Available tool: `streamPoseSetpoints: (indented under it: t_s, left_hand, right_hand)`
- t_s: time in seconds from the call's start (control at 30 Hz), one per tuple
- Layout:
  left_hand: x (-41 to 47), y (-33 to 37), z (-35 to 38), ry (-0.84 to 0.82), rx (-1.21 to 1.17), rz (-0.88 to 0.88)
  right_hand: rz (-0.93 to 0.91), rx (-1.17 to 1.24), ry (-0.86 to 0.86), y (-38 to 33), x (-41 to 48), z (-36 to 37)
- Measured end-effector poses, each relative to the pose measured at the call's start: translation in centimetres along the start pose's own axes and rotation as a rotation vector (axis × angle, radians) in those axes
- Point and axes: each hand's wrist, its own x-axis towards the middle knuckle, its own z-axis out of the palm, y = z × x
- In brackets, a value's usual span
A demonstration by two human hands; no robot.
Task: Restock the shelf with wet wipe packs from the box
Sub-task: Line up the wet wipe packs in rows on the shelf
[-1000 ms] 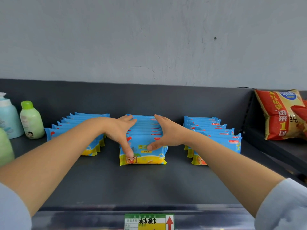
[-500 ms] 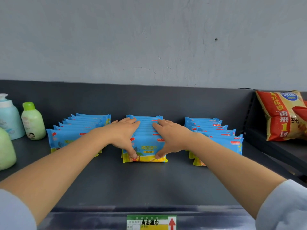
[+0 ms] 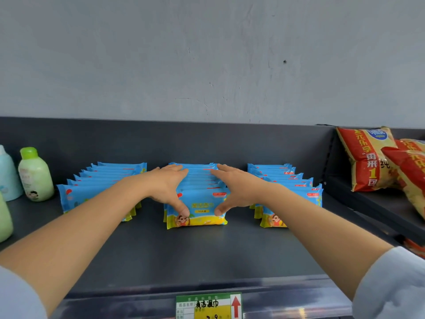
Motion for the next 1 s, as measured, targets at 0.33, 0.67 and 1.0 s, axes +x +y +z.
streamPoseSetpoints:
  t_s: [0.33,0.67,1.0]
  left_hand:
    - [0.6,2.6,-1.3,0.109,-0.071,0.155]
    - [1.2,2.9,-1.7,0.110,-0.092,0.168]
    - [1.2,2.2,-0.7,0.136,-0.163,0.181]
  right_hand:
    - [0.097,0.035,0.097,1.0,-2.0,-1.1]
    - [0.103,0.004,0.164,-0.6,-2.1,-0.2]
    - [0.099,0.005,0.223,-1.2,-1.1,0.7]
